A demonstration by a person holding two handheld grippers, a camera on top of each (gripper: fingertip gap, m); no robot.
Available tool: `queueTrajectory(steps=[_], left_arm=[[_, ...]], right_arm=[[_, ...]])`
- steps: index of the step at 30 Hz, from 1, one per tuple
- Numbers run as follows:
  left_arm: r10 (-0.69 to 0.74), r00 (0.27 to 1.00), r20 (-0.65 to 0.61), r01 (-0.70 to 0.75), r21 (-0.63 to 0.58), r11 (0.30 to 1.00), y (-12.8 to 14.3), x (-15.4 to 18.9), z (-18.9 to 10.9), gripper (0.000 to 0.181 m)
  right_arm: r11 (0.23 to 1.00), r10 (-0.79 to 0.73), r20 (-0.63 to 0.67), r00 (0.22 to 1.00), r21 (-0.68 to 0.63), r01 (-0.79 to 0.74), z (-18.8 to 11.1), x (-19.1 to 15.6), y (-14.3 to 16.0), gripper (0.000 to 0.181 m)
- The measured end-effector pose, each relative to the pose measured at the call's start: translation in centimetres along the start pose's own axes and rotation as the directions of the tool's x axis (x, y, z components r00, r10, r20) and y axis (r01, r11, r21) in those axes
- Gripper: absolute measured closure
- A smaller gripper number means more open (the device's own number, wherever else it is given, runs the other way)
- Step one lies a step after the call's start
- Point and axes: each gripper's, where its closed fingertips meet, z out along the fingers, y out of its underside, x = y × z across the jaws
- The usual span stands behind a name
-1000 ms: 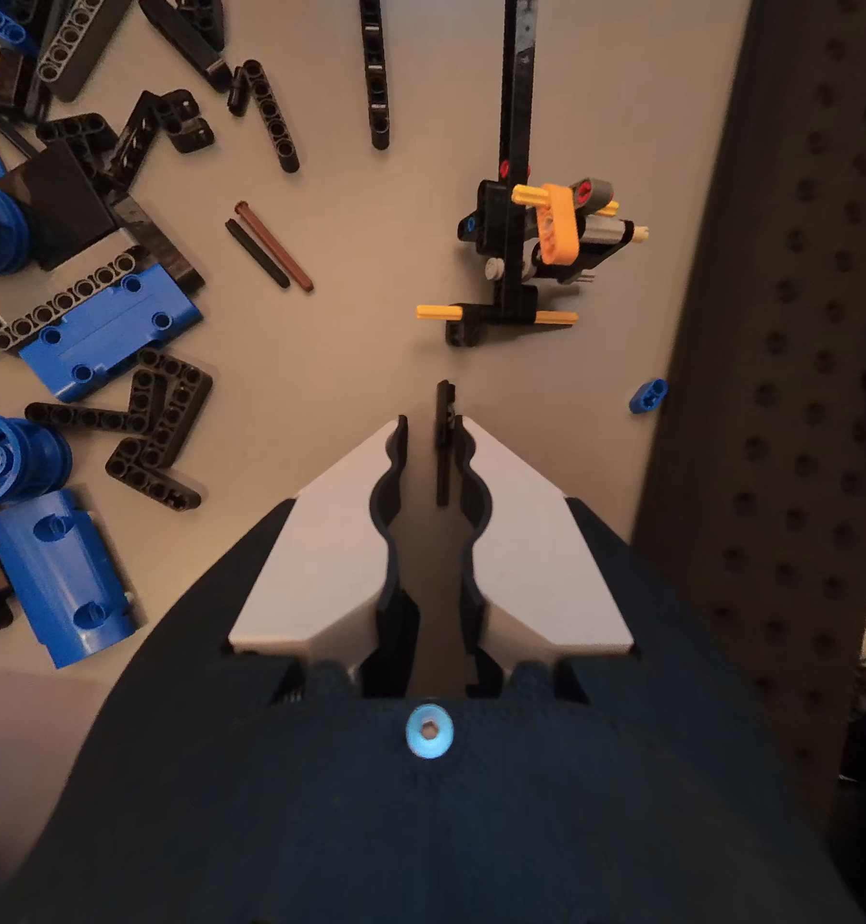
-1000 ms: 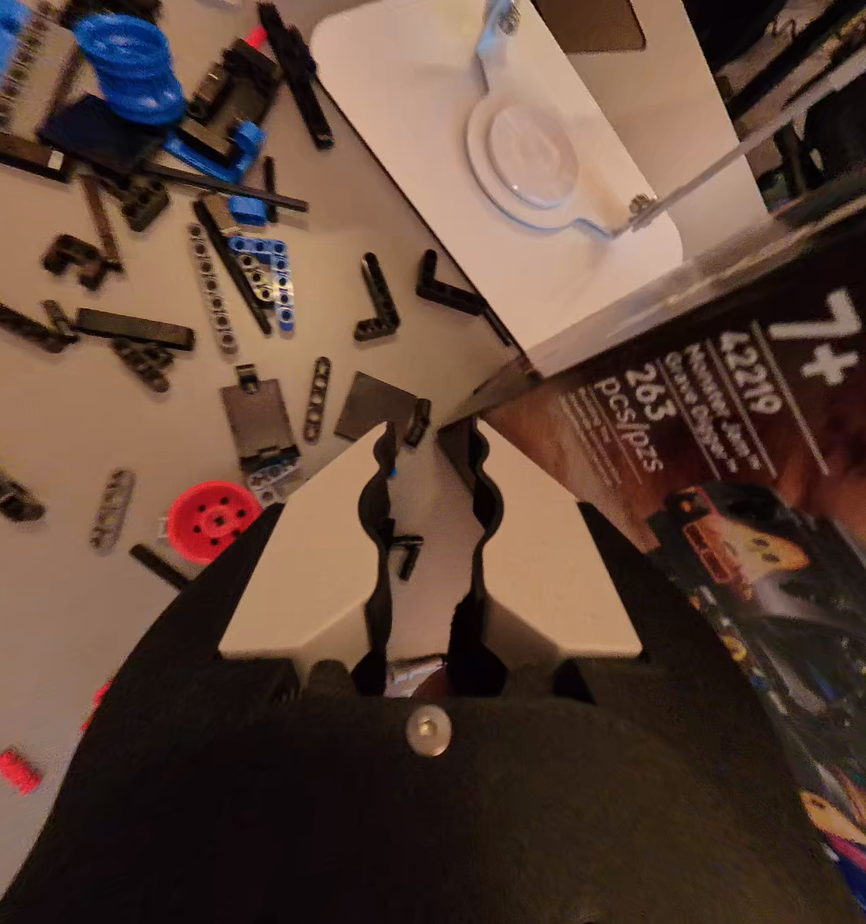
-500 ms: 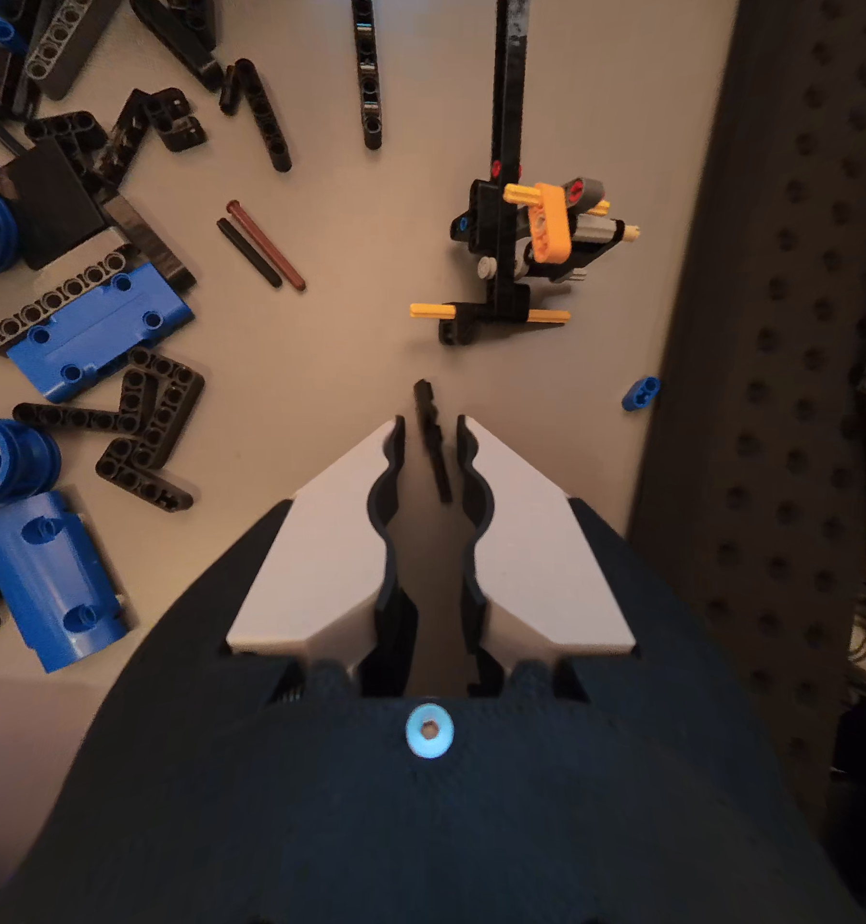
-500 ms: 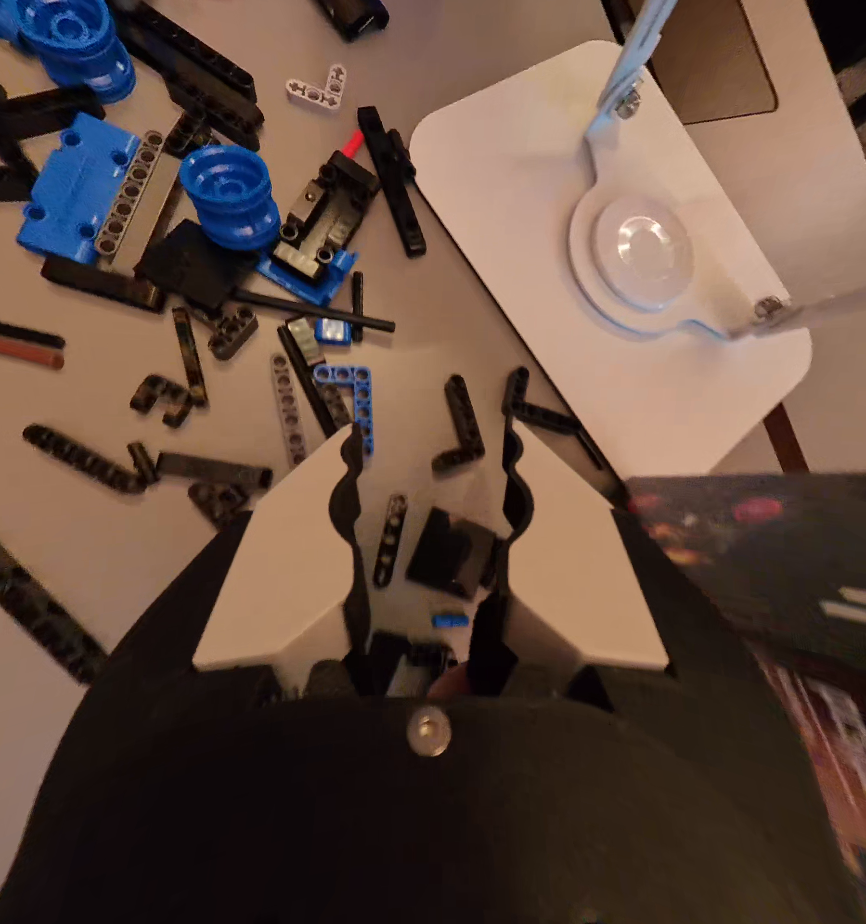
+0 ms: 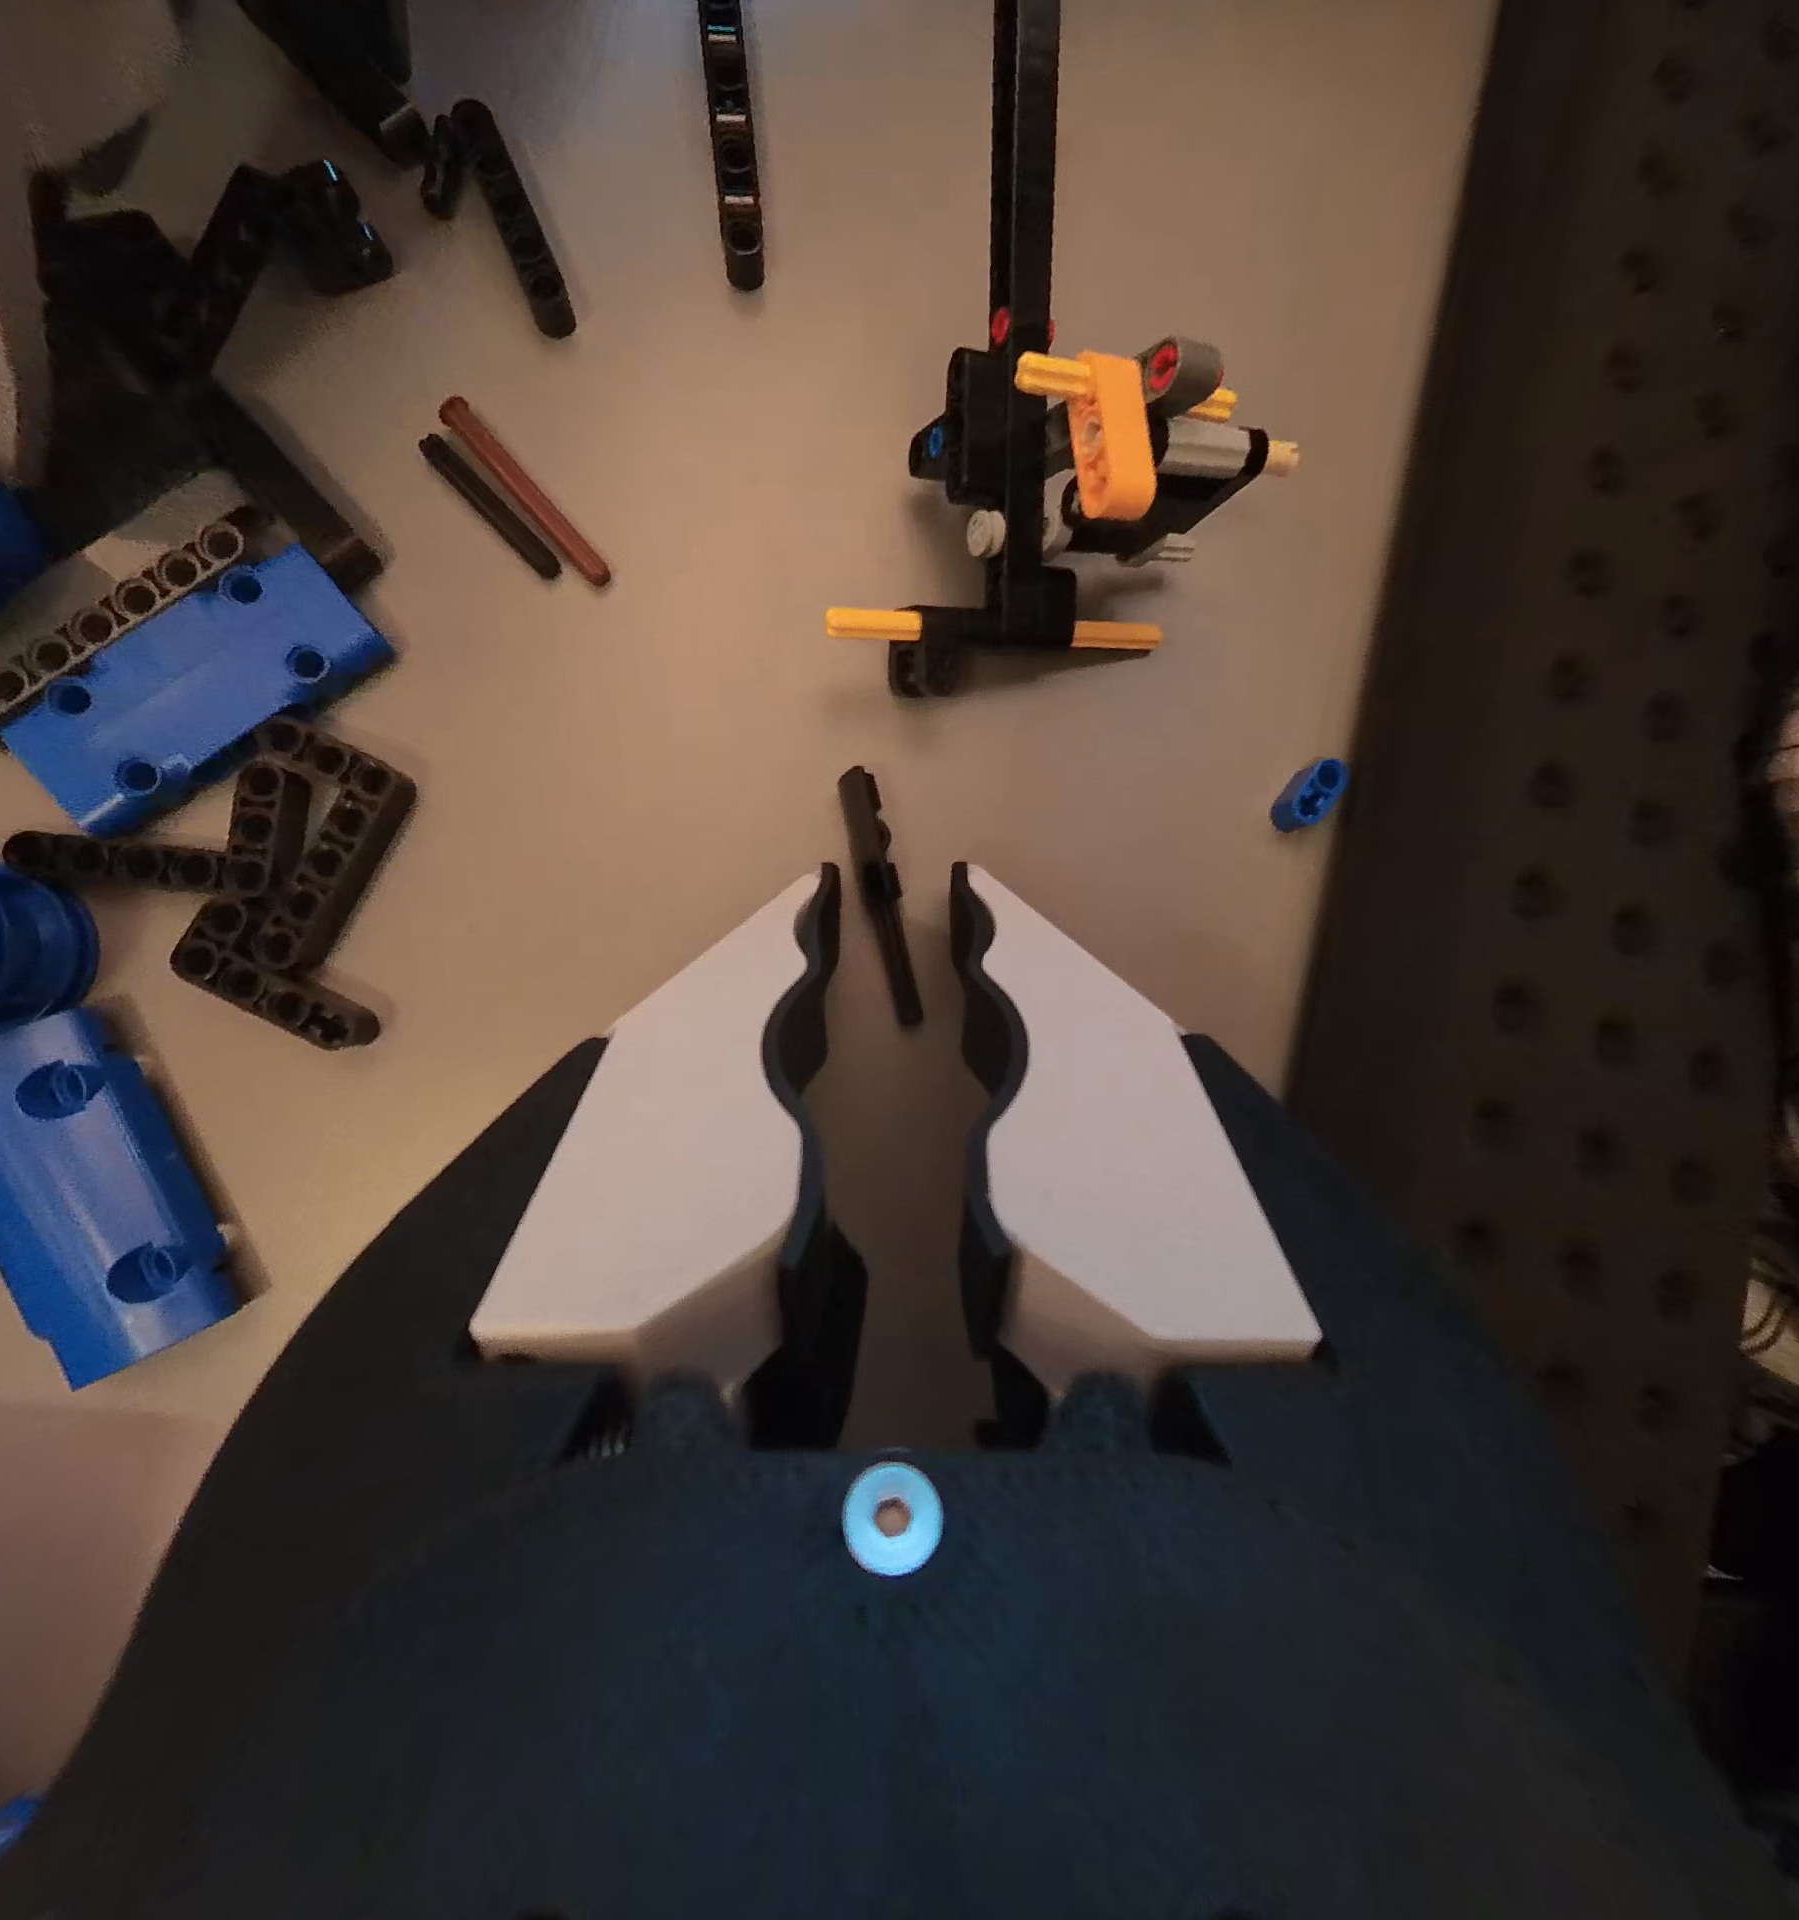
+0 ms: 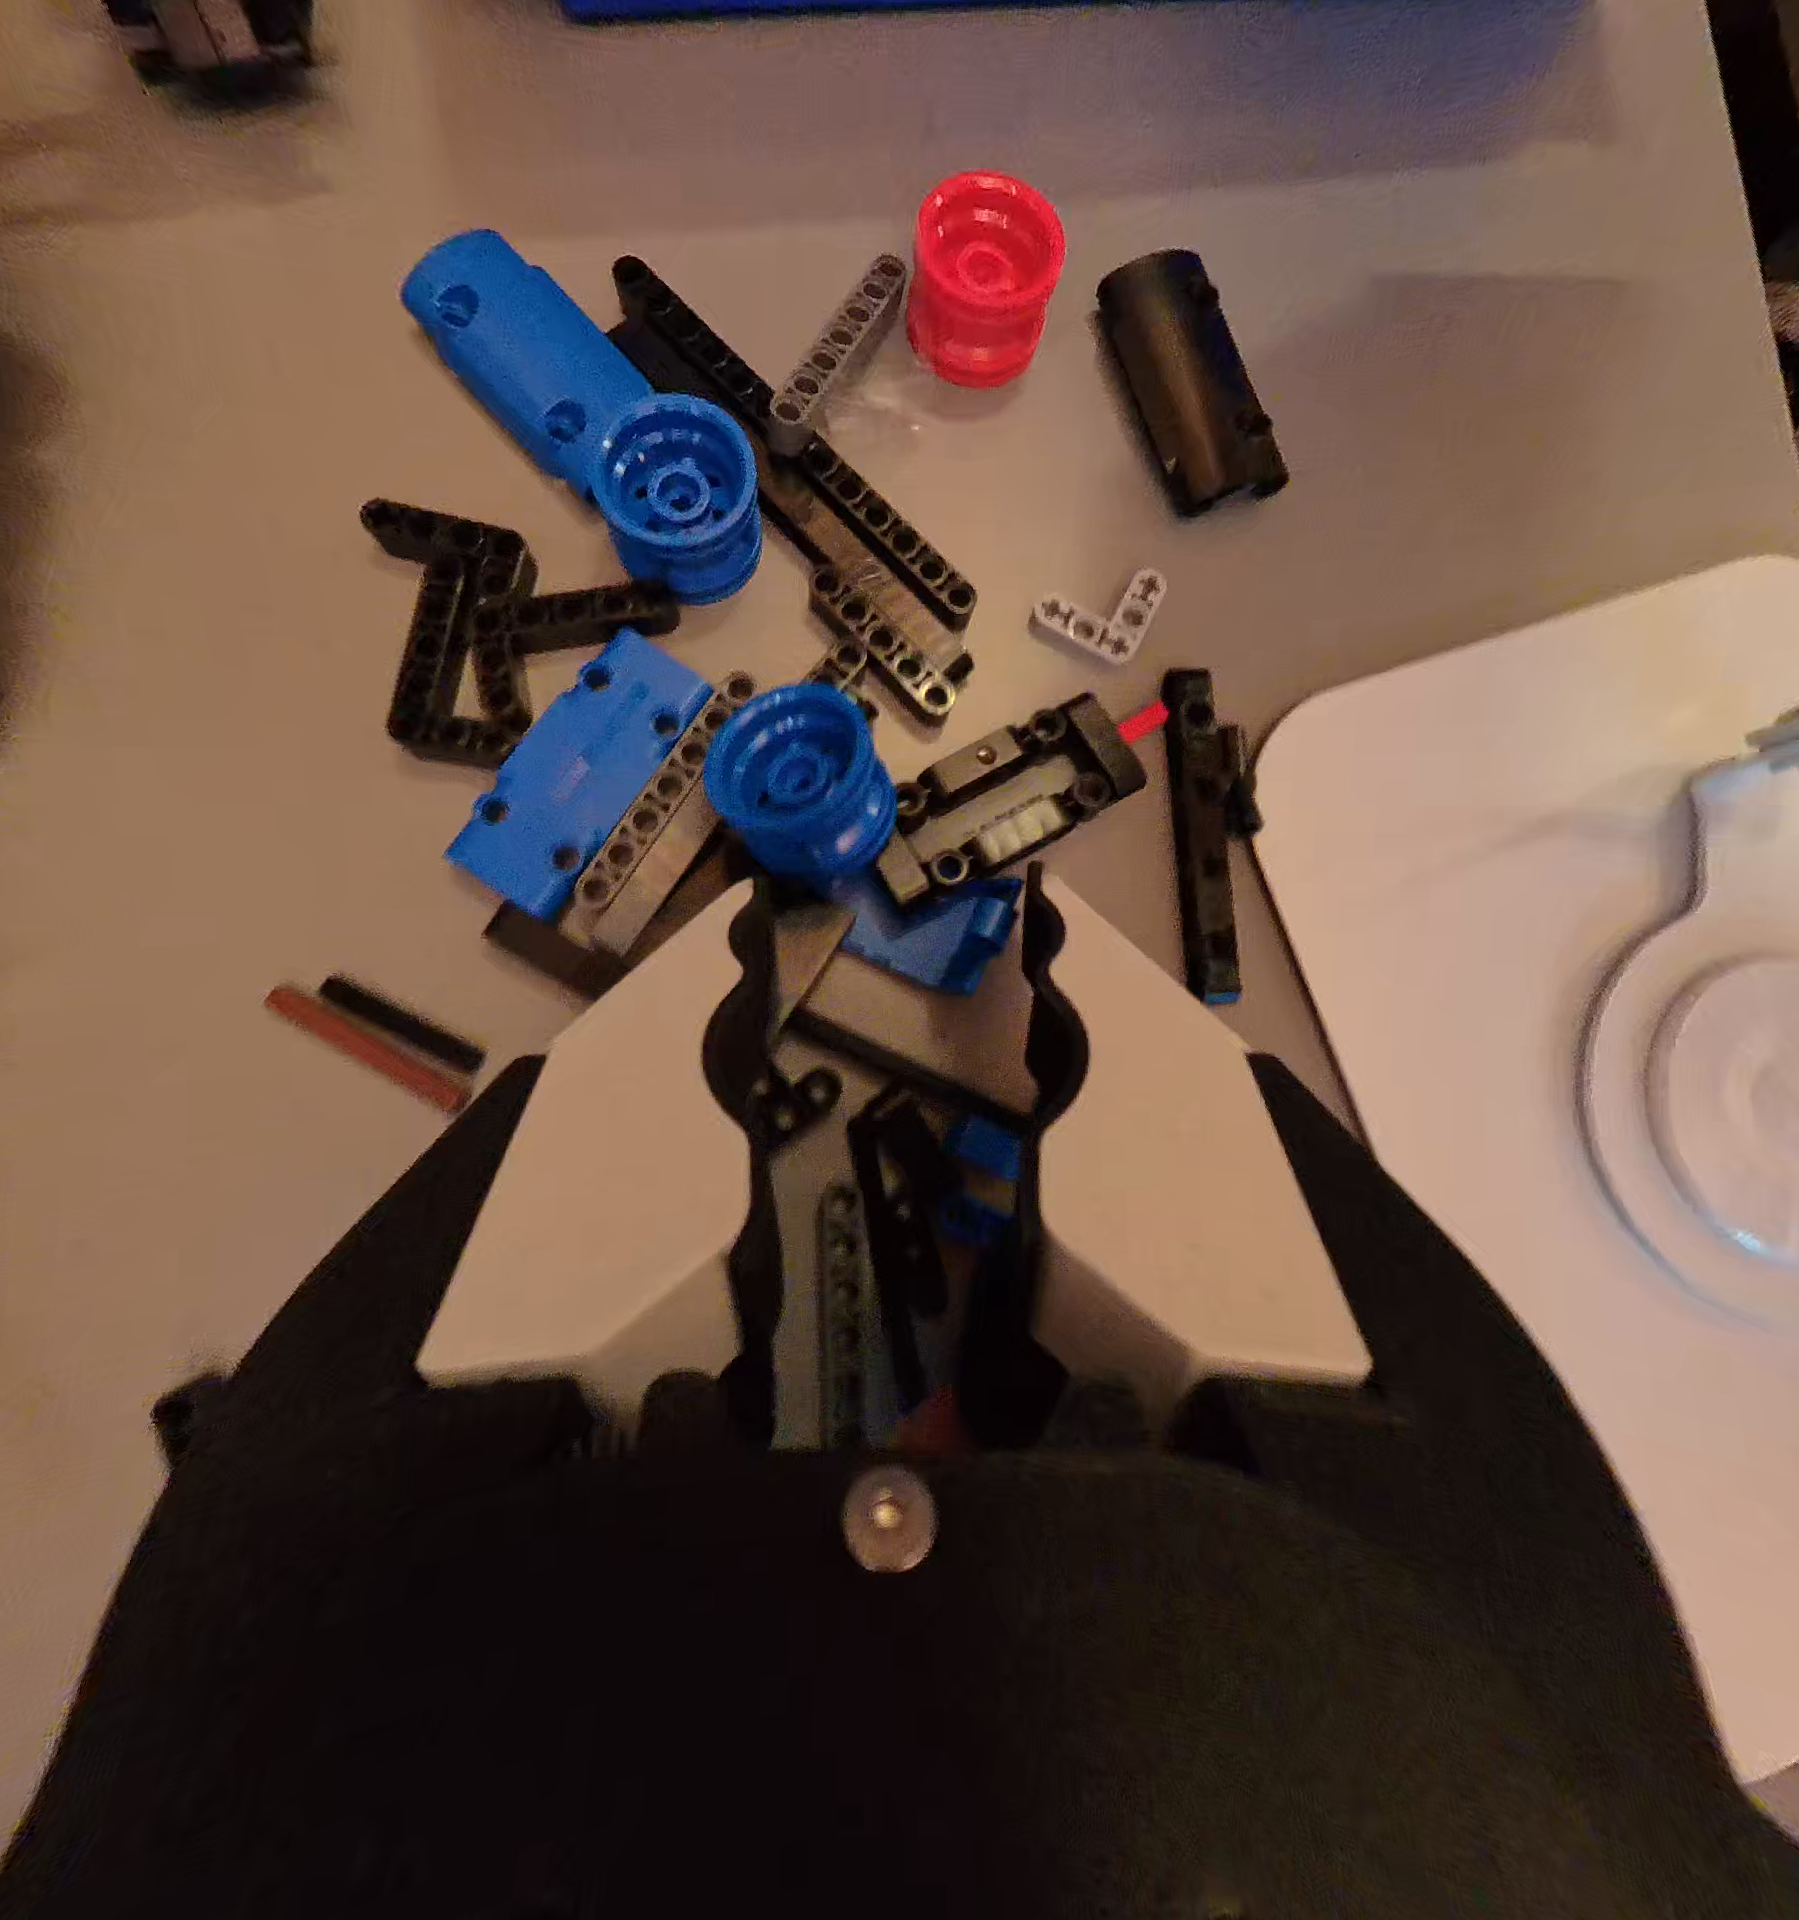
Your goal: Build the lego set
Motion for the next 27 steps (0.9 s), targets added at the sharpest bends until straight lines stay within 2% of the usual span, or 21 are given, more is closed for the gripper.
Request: queueTrajectory(steps=[2, 4, 7, 9, 12, 16, 20, 27], left_arm=[[0.002, 1.000, 0.003, -0.002, -0.001, 1.000, 0.0, 0.0, 0.0, 0.161], [0.000, 1.000, 0.005, 0.000, 0.000, 1.000, 0.0, 0.0, 0.0, 0.161], [-0.002, 1.000, 0.017, 0.002, -0.001, 1.000, 0.1, -0.2, -0.1, 0.158], [-0.003, 1.000, 0.024, 0.003, -0.002, 1.000, 0.2, -0.4, -0.2, 0.157], [-0.003, 1.000, 0.028, 0.003, -0.003, 1.000, 0.2, -0.5, -0.2, 0.156], [-0.006, 1.000, 0.027, 0.006, -0.002, 1.000, 0.2, -0.5, -0.2, 0.156], [-0.011, 0.999, 0.038, 0.011, -0.006, 1.000, 0.2, -0.6, -0.2, 0.155], [0.003, 0.999, 0.054, -0.003, -0.012, 1.000, 0.3, -0.5, -0.2, 0.155]], right_arm=[[1.000, -0.017, -0.035, 0.999, 0.019, 0.018, 0.8, 0.3, -1.1, 0.141], [1.000, -0.012, -0.036, 0.999, 0.028, 0.013, 1.0, 0.2, -1.7, 0.139], [0.997, 0.020, -0.010, 1.000, 0.074, -0.019, -0.3, 0.2, -2.6, 0.139], [0.999, -0.013, 0.027, 1.000, 0.040, 0.011, -1.2, -0.6, -1.9, 0.144], [0.991, -0.131, 0.122, 0.984, -0.001, 0.132, -2.4, -3.6, -0.5, 0.160], [0.973, -0.217, 0.232, 0.948, -0.030, 0.229, -2.8, -7.1, 1.4, 0.179], [0.962, -0.247, 0.247, 0.937, -0.057, 0.268, -2.2, -7.8, 2.4, 0.178], [0.957, -0.261, 0.311, 0.914, -0.039, 0.287, -2.2, -9.1, 2.4, 0.172]])
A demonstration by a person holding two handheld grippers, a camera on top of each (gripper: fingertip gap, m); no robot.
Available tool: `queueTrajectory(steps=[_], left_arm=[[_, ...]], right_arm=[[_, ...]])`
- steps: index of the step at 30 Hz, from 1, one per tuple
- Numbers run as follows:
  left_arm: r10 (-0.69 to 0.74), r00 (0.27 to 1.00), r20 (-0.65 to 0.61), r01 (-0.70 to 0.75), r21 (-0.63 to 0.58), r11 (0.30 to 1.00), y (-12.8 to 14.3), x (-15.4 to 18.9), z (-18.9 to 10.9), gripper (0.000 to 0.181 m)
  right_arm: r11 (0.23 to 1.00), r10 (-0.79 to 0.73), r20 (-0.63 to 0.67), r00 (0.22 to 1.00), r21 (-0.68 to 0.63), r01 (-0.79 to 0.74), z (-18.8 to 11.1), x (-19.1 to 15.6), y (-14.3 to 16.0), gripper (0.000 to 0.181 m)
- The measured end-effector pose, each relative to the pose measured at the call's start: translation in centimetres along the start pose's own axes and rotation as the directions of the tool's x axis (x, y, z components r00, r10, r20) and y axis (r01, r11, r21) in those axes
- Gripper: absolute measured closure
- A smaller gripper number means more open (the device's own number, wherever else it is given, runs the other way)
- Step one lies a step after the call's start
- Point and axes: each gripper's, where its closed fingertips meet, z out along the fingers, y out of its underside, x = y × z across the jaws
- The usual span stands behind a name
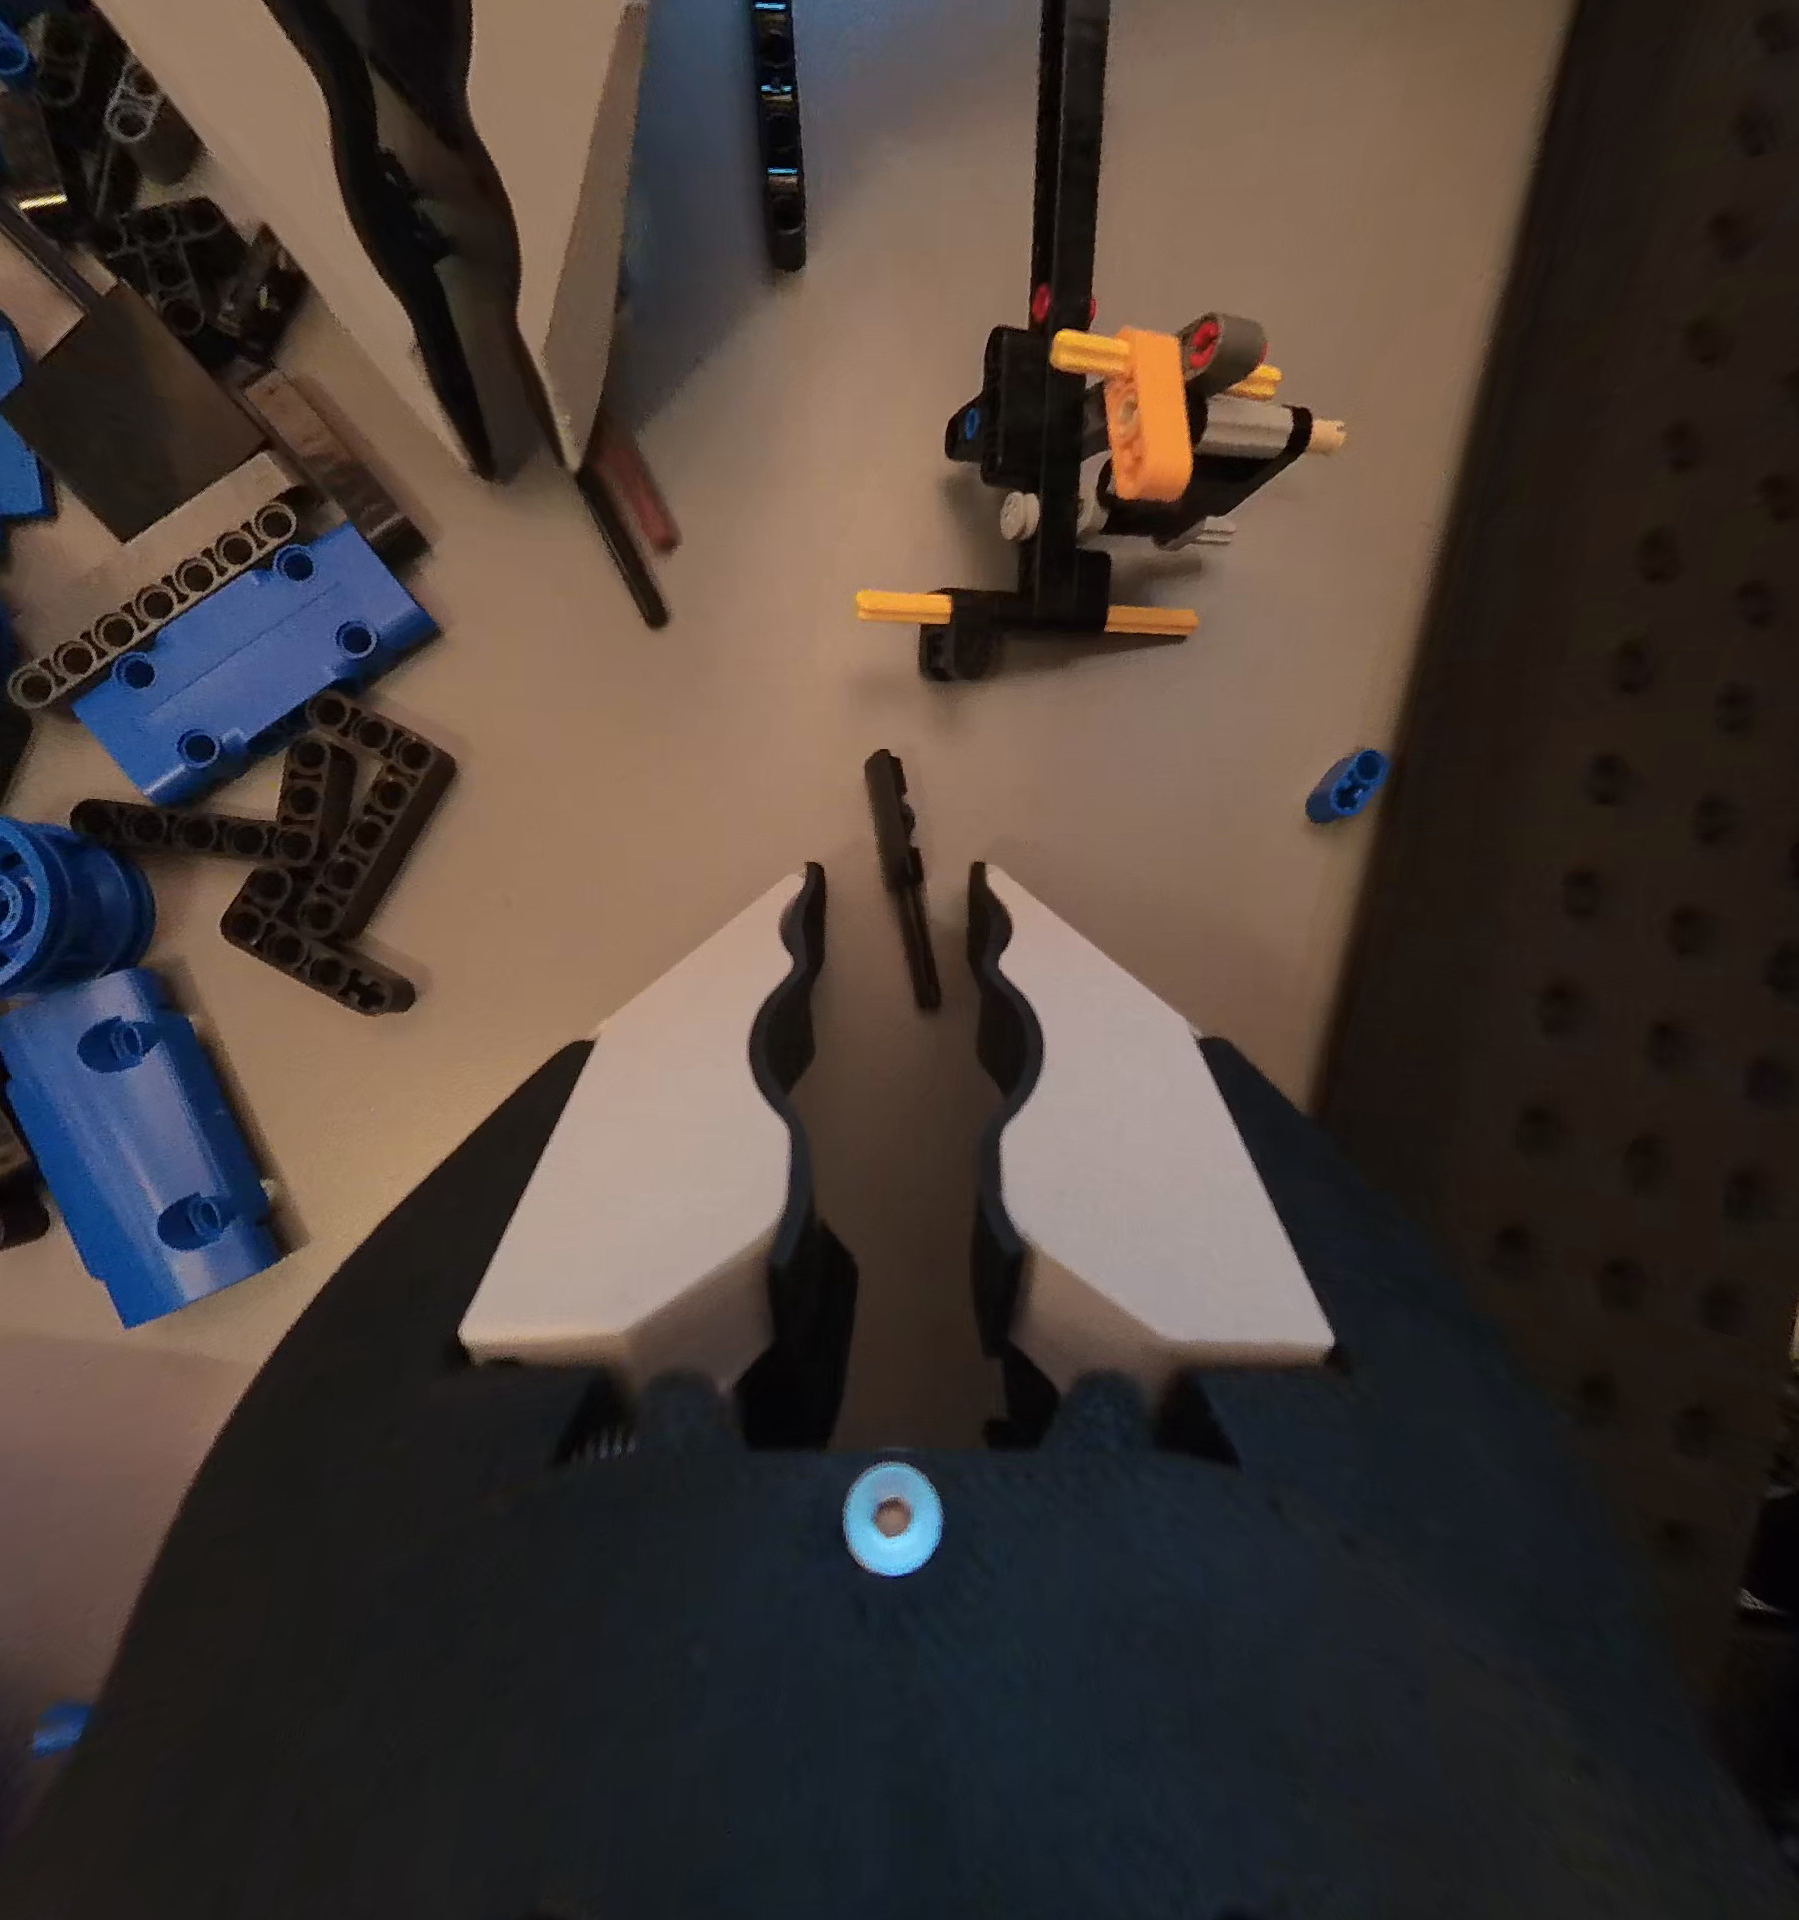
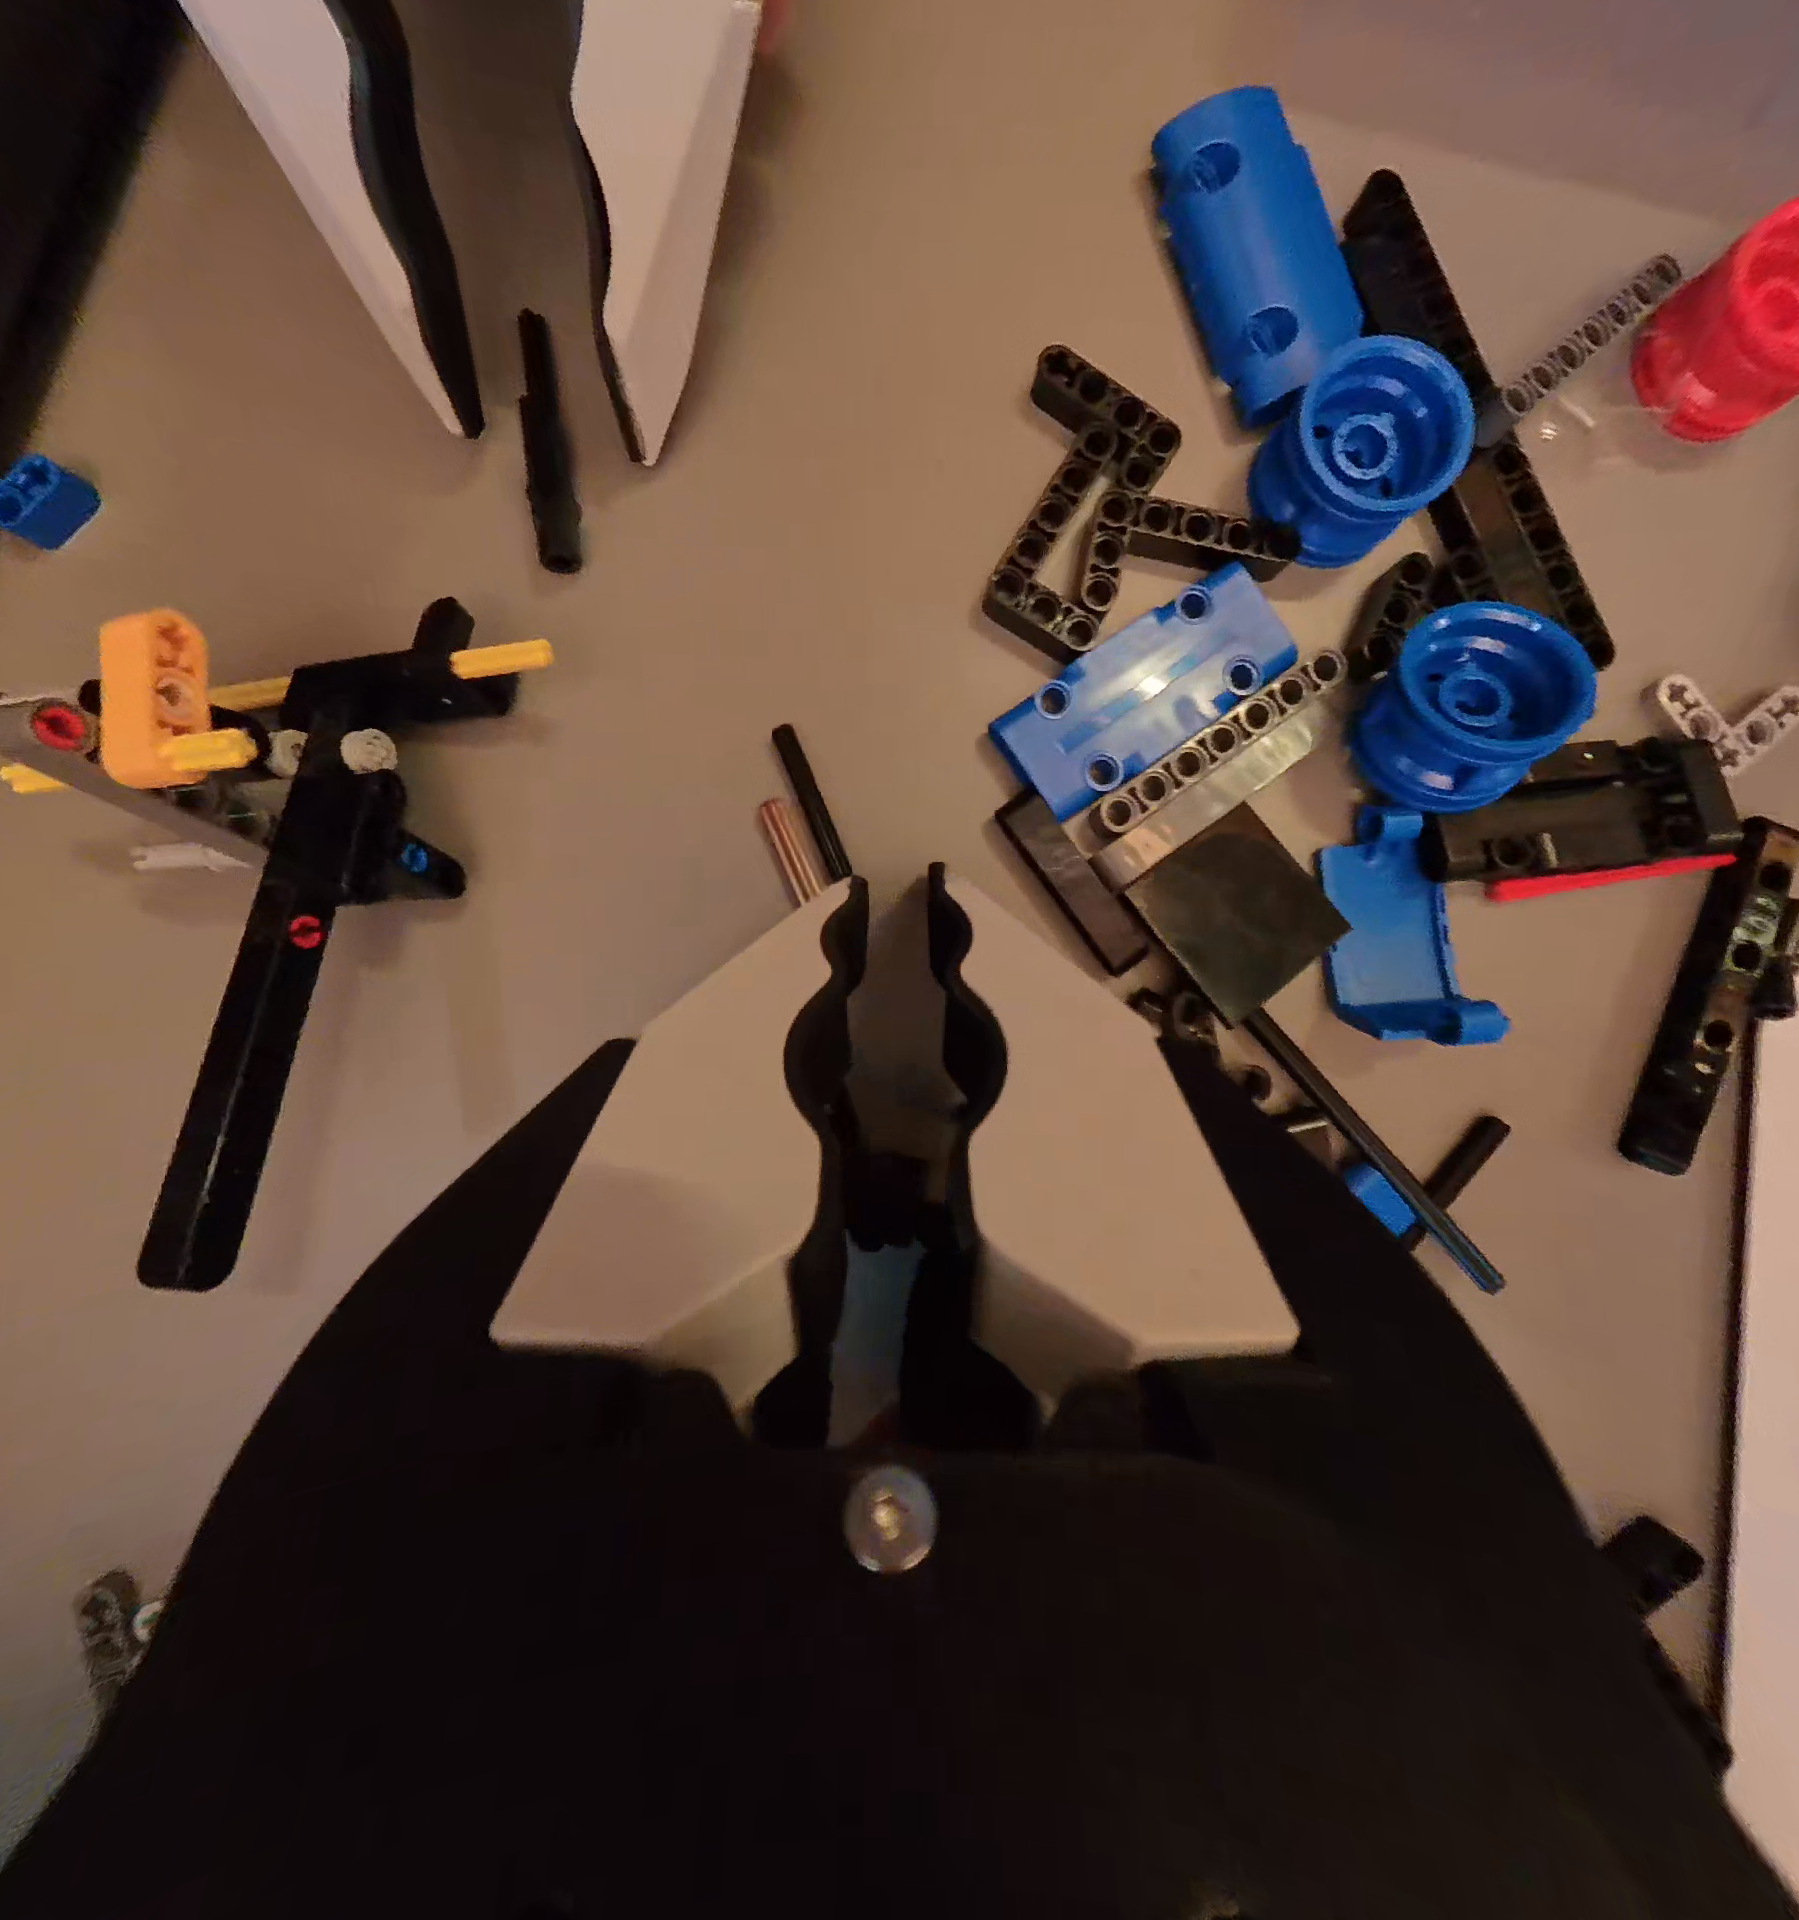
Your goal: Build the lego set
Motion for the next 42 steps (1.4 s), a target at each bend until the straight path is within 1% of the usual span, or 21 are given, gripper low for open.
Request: queueTrajectory(steps=[5, 8, 9, 11, 16, 19, 22, 25, 30, 34, 42], left_arm=[[0.023, 1.000, -0.002, -0.023, 0.008, 1.000, -0.2, 0.7, 0.3, 0.154], [0.019, 0.999, 0.030, -0.019, 0.007, 1.000, -0.3, 0.5, 0.3, 0.159], [0.019, 0.999, 0.040, -0.020, 0.005, 1.000, -0.3, 0.4, 0.4, 0.161], [0.018, 0.999, 0.045, -0.018, 0.008, 1.000, -0.4, 0.4, 0.5, 0.163], [0.025, 0.997, 0.078, -0.027, 0.023, 0.999, -0.9, 0.3, 0.9, 0.175], [0.023, 0.994, 0.106, -0.027, 0.036, 0.999, -1.1, -0.1, 1.0, 0.176], [-0.014, 0.984, 0.175, 0.007, 0.044, 0.999, -1.1, -1.8, 0.7, 0.176], [-0.036, 0.975, 0.219, 0.026, 0.052, 0.998, -1.1, -2.9, 0.6, 0.176], [-0.026, 0.972, 0.234, 0.013, 0.058, 0.998, -1.5, -3.2, 0.9, 0.176], [-0.057, 0.975, 0.214, 0.040, 0.086, 0.996, -1.5, -3.3, 0.9, 0.176], [-0.054, 0.971, 0.233, 0.038, 0.072, 0.997, -1.6, -3.5, 0.9, 0.176]], right_arm=[[1.000, -0.011, 0.034, 0.999, 0.026, 0.010, 0.2, -0.9, -0.4, 0.172], [0.999, -0.016, 0.061, 0.998, 0.041, 0.013, 0.5, -1.6, -0.8, 0.171], [0.999, -0.016, 0.059, 0.998, 0.045, 0.014, 0.6, -1.7, -1.0, 0.172], [0.999, -0.028, 0.054, 0.998, 0.045, 0.026, 0.8, -1.9, -1.2, 0.179], [0.998, -0.039, 0.009, 0.999, 0.050, 0.039, 1.0, -2.0, -1.6, 0.180], [0.997, -0.047, -0.020, 0.999, 0.058, 0.048, 1.0, -2.2, -1.8, 0.180], [0.996, -0.041, -0.027, 0.999, 0.076, 0.043, 1.1, -2.4, -2.0, 0.180], [0.995, -0.043, -0.030, 0.999, 0.087, 0.045, 1.2, -2.6, -2.1, 0.180], [0.994, -0.052, -0.045, 0.998, 0.092, 0.056, 1.3, -2.7, -2.3, 0.180], [0.994, -0.054, -0.061, 0.997, 0.092, 0.060, 1.3, -2.7, -2.2, 0.180], [0.992, -0.053, -0.082, 0.995, 0.114, 0.062, 1.2, -2.7, -2.3, 0.180]])
